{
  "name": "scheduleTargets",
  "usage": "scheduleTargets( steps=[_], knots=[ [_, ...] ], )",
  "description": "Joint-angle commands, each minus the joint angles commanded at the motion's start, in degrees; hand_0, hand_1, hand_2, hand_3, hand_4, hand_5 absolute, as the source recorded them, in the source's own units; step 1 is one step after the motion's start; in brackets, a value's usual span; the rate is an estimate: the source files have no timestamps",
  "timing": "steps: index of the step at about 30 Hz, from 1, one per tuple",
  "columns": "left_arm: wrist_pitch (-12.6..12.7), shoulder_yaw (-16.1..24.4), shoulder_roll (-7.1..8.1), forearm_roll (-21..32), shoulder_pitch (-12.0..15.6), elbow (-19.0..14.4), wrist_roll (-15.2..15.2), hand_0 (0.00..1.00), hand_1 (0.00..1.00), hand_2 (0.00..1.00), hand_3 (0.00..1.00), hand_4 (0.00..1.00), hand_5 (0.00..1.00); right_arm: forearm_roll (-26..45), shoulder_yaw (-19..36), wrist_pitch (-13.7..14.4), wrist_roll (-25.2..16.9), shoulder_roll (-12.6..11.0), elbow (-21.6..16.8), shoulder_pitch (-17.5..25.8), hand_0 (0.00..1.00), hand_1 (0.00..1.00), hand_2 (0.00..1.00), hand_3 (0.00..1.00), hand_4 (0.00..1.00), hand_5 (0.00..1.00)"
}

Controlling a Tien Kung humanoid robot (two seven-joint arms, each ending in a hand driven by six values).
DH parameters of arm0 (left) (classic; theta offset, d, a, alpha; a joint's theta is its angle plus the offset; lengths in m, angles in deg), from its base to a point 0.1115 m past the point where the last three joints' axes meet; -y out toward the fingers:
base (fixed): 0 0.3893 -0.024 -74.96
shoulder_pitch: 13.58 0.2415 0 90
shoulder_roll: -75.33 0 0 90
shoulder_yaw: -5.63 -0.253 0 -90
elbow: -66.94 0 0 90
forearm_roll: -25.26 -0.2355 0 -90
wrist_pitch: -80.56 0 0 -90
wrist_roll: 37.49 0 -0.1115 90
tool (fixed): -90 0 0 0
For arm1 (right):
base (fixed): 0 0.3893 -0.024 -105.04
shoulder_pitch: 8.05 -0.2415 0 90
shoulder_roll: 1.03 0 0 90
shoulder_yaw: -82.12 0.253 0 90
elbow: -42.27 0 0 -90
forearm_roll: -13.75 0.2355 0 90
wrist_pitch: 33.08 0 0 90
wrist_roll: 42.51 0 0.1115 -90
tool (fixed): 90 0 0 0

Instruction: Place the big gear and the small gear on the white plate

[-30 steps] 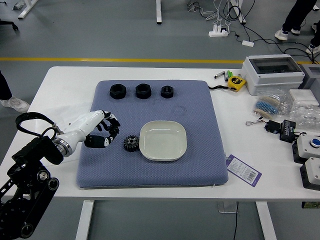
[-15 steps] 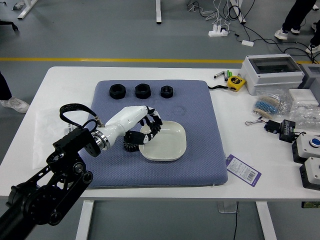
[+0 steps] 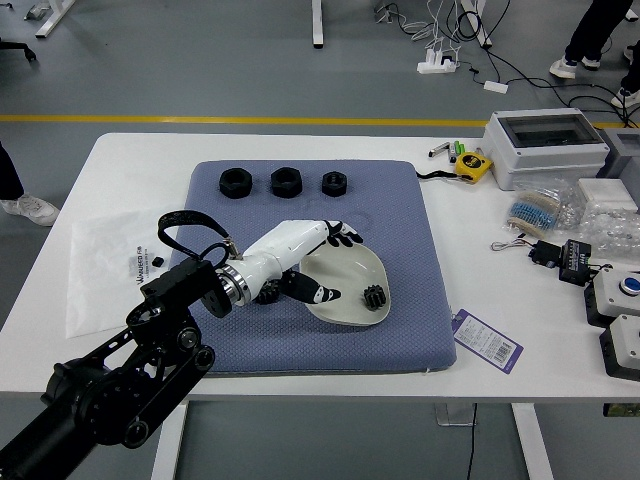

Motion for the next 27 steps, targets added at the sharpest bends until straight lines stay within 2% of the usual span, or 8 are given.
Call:
scheduleTargets(
  steps=[6, 14, 21, 22, 27],
  knots=[
    [-0.1, 0.3, 0.11, 0.0, 0.1, -0.4, 0.0, 0.761, 0.793, 0.866, 0.825, 0.998, 0.177, 0.3, -0.1, -0.1, -0.1, 0.0, 0.0, 0.0, 0.638, 0.632, 0.723, 0.590, 0.847, 0.710],
    [-1.0, 2.7, 1.37, -0.6, 0.5, -2.0, 0.0, 0.759, 0.790, 0.863, 0.823, 0.998, 0.205, 0.1, 0.0, -0.1, 0.0, 0.0, 0.0, 0.1, 0.639, 0.633, 0.723, 0.589, 0.848, 0.710],
    [-4.2, 5.9, 4.82, -3.4, 1.0, -1.8, -1.0, 0.756, 0.787, 0.844, 0.817, 0.998, 0.190, 0.4, -0.2, -0.2, -0.1, 0.0, 0.1, 0.3, 0.638, 0.633, 0.723, 0.589, 0.848, 0.710],
    [-5.1, 6.2, 5.46, -4.1, 1.1, -1.6, -1.4, 0.750, 0.774, 0.813, 0.800, 0.974, 0.036, 0.4, -0.2, -0.2, -0.1, 0.0, 0.1, 0.3, 0.638, 0.633, 0.723, 0.590, 0.848, 0.710],
    [-8.3, 5.9, 7.21, -5.9, 1.2, -0.6, -2.9, 0.750, 0.774, 0.813, 0.800, 0.974, 0.036, 0.3, 0.0, -0.1, 0.0, 0.1, 0.1, 0.4, 0.638, 0.633, 0.723, 0.590, 0.848, 0.710]
  ],
)
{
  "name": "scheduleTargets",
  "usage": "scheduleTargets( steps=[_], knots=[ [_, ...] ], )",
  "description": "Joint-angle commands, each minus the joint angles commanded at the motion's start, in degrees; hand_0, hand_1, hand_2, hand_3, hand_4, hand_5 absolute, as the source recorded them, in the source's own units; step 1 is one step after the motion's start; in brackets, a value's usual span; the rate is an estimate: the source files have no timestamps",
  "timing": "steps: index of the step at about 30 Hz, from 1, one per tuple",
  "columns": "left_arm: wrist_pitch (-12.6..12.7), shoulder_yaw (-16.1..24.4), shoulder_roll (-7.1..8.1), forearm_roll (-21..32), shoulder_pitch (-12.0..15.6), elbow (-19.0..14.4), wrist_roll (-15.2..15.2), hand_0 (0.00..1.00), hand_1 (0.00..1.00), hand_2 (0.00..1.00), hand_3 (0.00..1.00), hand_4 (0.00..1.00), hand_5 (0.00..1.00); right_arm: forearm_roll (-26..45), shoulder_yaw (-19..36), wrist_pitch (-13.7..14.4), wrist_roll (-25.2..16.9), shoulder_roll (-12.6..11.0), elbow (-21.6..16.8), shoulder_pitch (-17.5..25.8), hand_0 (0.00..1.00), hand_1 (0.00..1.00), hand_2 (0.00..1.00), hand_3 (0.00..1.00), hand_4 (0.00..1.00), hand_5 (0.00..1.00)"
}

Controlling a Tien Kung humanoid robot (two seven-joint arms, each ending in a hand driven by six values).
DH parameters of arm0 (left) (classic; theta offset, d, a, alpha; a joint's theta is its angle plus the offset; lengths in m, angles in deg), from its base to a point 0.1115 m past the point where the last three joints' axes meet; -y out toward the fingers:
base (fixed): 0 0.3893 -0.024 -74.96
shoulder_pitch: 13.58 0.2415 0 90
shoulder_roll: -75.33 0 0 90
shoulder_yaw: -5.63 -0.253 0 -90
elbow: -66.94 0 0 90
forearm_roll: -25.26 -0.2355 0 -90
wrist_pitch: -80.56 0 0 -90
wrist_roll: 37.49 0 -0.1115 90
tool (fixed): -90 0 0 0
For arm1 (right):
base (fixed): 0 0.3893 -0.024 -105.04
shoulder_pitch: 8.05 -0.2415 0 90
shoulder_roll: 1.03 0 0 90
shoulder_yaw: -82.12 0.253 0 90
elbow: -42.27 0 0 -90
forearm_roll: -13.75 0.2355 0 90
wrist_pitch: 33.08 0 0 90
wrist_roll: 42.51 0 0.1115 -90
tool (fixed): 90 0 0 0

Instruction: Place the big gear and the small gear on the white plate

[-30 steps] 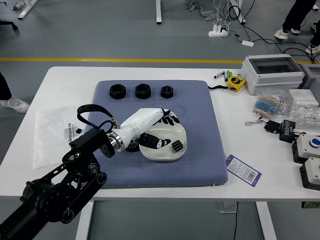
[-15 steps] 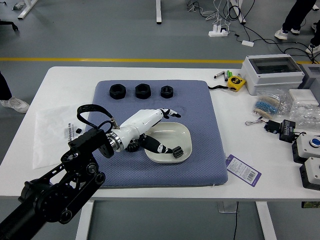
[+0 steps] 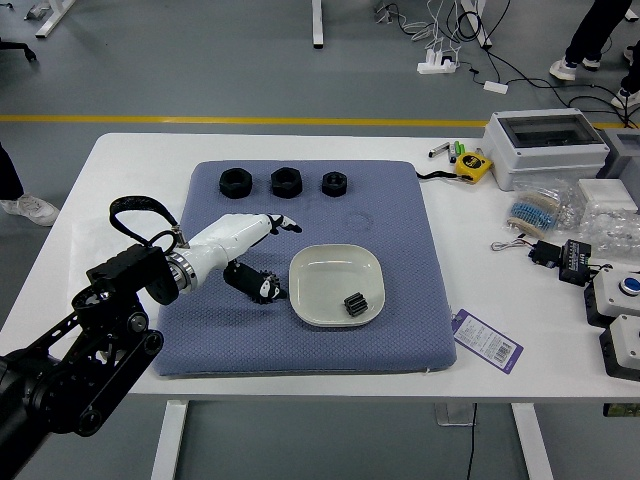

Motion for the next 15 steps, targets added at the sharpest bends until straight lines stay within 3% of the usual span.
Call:
scheduleTargets(
  steps=[15],
  knots=[
    [-0.1, -1.2, -0.14, -1.5, 0.0, 3.0, 0.0, 0.746, 0.773, 0.815, 0.789, 0.948, 0.002, 0.0, 0.1, 0.2, 0.1, 0.1, 0.0, 0.3, 0.638, 0.633, 0.723, 0.589, 0.847, 0.711]
  ],
)
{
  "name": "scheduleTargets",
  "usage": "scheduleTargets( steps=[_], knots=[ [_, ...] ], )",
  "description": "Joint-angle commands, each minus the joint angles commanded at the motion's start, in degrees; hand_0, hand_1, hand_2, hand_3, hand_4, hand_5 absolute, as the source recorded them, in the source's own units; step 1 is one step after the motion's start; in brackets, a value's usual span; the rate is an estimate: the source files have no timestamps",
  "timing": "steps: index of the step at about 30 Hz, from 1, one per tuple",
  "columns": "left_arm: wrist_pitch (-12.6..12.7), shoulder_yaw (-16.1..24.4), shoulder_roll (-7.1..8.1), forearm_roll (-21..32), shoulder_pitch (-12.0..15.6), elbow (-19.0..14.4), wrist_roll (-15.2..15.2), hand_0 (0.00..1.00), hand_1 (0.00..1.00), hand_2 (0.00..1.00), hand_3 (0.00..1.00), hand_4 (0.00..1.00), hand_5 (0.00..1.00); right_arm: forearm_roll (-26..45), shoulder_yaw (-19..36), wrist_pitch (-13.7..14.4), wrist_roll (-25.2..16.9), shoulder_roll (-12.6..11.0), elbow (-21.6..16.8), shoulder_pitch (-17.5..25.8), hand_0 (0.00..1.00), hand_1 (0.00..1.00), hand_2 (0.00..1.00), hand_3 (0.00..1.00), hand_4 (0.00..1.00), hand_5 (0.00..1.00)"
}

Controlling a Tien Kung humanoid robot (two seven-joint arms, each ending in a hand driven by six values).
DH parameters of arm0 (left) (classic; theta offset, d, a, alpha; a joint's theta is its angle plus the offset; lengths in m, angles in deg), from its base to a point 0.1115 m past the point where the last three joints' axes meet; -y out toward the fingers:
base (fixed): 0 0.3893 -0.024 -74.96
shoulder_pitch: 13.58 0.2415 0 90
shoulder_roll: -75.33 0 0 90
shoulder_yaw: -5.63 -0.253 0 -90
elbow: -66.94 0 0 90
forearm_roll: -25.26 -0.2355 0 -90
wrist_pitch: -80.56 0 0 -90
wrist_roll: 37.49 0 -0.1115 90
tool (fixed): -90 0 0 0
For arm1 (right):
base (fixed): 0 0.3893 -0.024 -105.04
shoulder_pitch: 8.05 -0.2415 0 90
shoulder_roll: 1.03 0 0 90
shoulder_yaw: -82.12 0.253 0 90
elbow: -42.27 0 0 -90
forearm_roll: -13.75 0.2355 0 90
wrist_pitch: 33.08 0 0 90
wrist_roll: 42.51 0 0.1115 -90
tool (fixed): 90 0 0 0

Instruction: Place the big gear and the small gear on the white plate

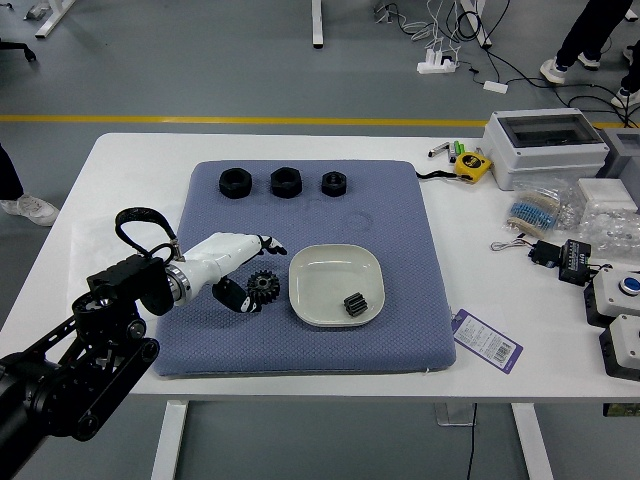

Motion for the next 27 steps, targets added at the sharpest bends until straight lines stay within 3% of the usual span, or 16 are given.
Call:
scheduleTargets(
  steps=[3, 4, 9, 10, 15, 16, 21, 22, 27],
  knots=[
    [0.5, -0.2, -0.26, 0.3, -0.2, 0.7, 0.2, 0.746, 0.773, 0.815, 0.789, 0.948, 0.002, -0.1, 0.0, 0.0, 0.0, 0.0, 0.0, 0.0, 0.638, 0.633, 0.723, 0.589, 0.847, 0.711],
    [0.5, -0.2, -0.29, 0.3, -0.2, 0.7, 0.3, 0.707, 0.709, 0.752, 0.702, 0.915, 0.002, -0.1, 0.1, 0.0, 0.0, 0.0, 0.0, 0.0, 0.637, 0.633, 0.723, 0.590, 0.847, 0.711],
    [0.0, -0.5, -1.00, 0.4, -1.0, 2.9, 0.1, 0.707, 0.709, 0.752, 0.702, 0.915, 0.002, -0.3, 0.2, 0.1, 0.1, 0.0, 0.0, 0.1, 0.637, 0.633, 0.723, 0.590, 0.847, 0.711],
    [-0.1, -0.5, -1.09, 0.3, -1.1, 3.3, 0.0, 0.665, 0.661, 0.682, 0.601, 0.865, 0.002, -0.4, 0.2, 0.1, 0.1, 0.0, 0.0, 0.0, 0.637, 0.633, 0.723, 0.590, 0.847, 0.711],
    [-0.8, -0.5, -1.48, 0.6, -1.4, 4.6, -0.5, 0.665, 0.661, 0.682, 0.601, 0.865, 0.002, -0.1, 0.1, 0.1, 0.0, 0.0, 0.0, 0.0, 0.637, 0.633, 0.723, 0.590, 0.847, 0.711],
    [-0.9, -0.4, -1.56, 0.7, -1.5, 4.8, -0.5, 0.617, 0.567, 0.597, 0.581, 0.787, 0.002, 0.0, 0.0, 0.1, 0.0, 0.0, 0.0, 0.0, 0.637, 0.633, 0.723, 0.590, 0.847, 0.710],
    [-1.0, 0.1, -1.87, 1.2, -1.6, 5.4, -0.5, 0.617, 0.567, 0.597, 0.581, 0.787, 0.002, 0.3, -0.2, 0.0, -0.1, -0.1, 0.0, -0.1, 0.637, 0.633, 0.723, 0.590, 0.847, 0.710],
    [-1.0, 0.2, -1.89, 1.2, -1.6, 5.4, -0.4, 0.426, 0.498, 0.551, 0.569, 0.683, 0.002, 0.3, -0.2, 0.0, -0.1, -0.1, 0.0, -0.1, 0.639, 0.633, 0.723, 0.590, 0.847, 0.709],
    [-1.0, 0.5, -1.90, 1.3, -1.7, 5.4, -0.4, 0.426, 0.498, 0.551, 0.569, 0.683, 0.002, 0.4, -0.3, -0.1, -0.2, -0.1, 0.0, -0.2, 0.639, 0.633, 0.723, 0.590, 0.847, 0.709]
  ],
)
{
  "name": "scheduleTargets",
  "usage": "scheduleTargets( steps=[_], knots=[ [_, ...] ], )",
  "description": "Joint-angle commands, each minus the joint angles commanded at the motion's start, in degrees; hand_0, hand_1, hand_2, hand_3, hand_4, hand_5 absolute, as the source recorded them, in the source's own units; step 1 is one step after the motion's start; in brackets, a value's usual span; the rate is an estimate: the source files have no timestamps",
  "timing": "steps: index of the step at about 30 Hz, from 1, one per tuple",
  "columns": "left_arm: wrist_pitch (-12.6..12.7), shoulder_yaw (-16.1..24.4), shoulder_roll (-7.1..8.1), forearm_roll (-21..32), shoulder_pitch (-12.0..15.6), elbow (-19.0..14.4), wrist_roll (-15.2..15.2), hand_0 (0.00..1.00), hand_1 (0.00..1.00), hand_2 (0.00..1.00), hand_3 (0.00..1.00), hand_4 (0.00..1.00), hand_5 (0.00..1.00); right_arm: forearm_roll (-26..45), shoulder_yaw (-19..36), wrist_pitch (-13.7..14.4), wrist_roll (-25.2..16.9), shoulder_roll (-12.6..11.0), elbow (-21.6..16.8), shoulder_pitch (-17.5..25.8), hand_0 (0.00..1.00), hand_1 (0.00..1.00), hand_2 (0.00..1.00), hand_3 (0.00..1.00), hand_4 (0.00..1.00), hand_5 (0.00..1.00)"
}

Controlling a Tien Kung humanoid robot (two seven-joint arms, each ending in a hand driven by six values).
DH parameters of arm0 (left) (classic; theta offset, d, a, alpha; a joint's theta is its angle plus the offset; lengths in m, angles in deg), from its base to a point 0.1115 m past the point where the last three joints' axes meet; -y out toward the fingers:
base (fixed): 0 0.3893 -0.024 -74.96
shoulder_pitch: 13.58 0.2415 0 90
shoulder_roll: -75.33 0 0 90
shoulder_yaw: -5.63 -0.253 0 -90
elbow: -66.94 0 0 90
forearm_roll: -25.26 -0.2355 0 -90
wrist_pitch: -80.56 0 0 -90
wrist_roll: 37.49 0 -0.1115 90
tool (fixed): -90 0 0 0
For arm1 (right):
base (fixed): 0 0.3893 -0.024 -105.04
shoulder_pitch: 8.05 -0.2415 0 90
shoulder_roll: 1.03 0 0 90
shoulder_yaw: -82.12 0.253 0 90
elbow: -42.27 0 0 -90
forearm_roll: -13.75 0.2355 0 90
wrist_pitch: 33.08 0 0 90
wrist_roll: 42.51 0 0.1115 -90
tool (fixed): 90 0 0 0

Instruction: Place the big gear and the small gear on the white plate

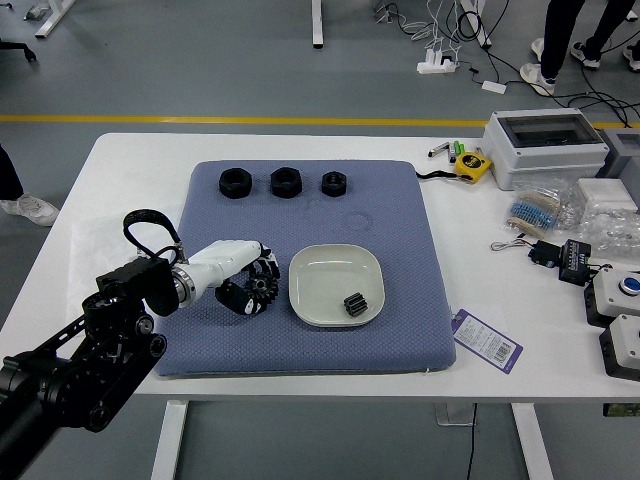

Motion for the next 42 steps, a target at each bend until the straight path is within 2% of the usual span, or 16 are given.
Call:
scheduleTargets(
  steps=[1, 6, 7, 17, 21, 24, 29, 36, 37, 42],
  knots=[
    [0.0, 0.2, 0.04, 0.0, 0.0, 0.0, 0.0, 0.358, 0.470, 0.521, 0.547, 0.578, 0.002, 0.1, 0.0, 0.0, 0.0, 0.0, 0.0, 0.0, 0.639, 0.633, 0.722, 0.590, 0.846, 0.709],
    [-0.3, 0.6, 0.18, -0.1, -0.1, -0.2, -0.1, 0.358, 0.470, 0.521, 0.547, 0.578, 0.002, 0.3, -0.1, 0.0, -0.1, 0.0, 0.0, -0.1, 0.639, 0.633, 0.722, 0.590, 0.846, 0.709],
    [-0.4, 0.9, 0.27, -0.2, 0.0, -0.5, -0.1, 0.341, 0.460, 0.512, 0.541, 0.517, 0.002, 0.3, -0.1, 0.0, -0.1, 0.0, 0.0, -0.1, 0.638, 0.633, 0.722, 0.590, 0.846, 0.709],
    [-0.5, 3.1, 0.66, -0.7, -0.4, -3.5, -0.1, 0.332, 0.458, 0.509, 0.537, 0.482, 0.002, 0.4, -0.2, 0.0, -0.1, 0.0, 0.0, -0.2, 0.638, 0.633, 0.723, 0.589, 0.845, 0.709],
    [-0.3, 3.7, 0.39, -0.3, -1.1, -5.5, -0.1, 0.331, 0.454, 0.506, 0.537, 0.475, 0.002, 0.2, -0.1, 0.0, 0.0, 0.0, 0.0, -0.2, 0.638, 0.633, 0.724, 0.589, 0.845, 0.709],
    [0.4, 2.4, -0.33, 0.8, -2.2, -6.2, 0.3, 0.331, 0.454, 0.506, 0.537, 0.475, 0.002, 0.1, 0.0, 0.1, 0.0, 0.0, 0.0, -0.3, 0.638, 0.633, 0.724, 0.589, 0.845, 0.709],
    [1.5, -0.5, -1.57, 2.5, -3.7, -4.8, 1.3, 0.329, 0.455, 0.505, 0.536, 0.469, 0.002, -0.1, 0.1, 0.2, 0.0, 0.0, 0.0, -0.5, 0.639, 0.633, 0.723, 0.589, 0.845, 0.709],
    [5.2, -4.3, -3.81, 4.2, -4.5, -0.7, 3.9, 0.329, 0.456, 0.508, 0.538, 0.480, 0.002, 0.0, 0.1, 0.2, 0.0, 0.0, 0.0, -0.6, 0.639, 0.633, 0.723, 0.589, 0.845, 0.709],
    [5.6, -4.6, -4.07, 4.3, -4.6, -0.3, 4.1, 0.338, 0.473, 0.524, 0.560, 0.569, 0.002, -0.1, 0.1, 0.2, 0.0, 0.0, 0.0, -0.7, 0.637, 0.633, 0.724, 0.589, 0.845, 0.708],
    [8.4, -6.5, -5.30, 4.8, -5.5, 2.0, 5.2, 0.338, 0.473, 0.524, 0.560, 0.569, 0.002, -0.7, 0.4, 0.2, 0.2, -0.1, 0.0, -0.8, 0.637, 0.633, 0.724, 0.589, 0.845, 0.708]
  ],
)
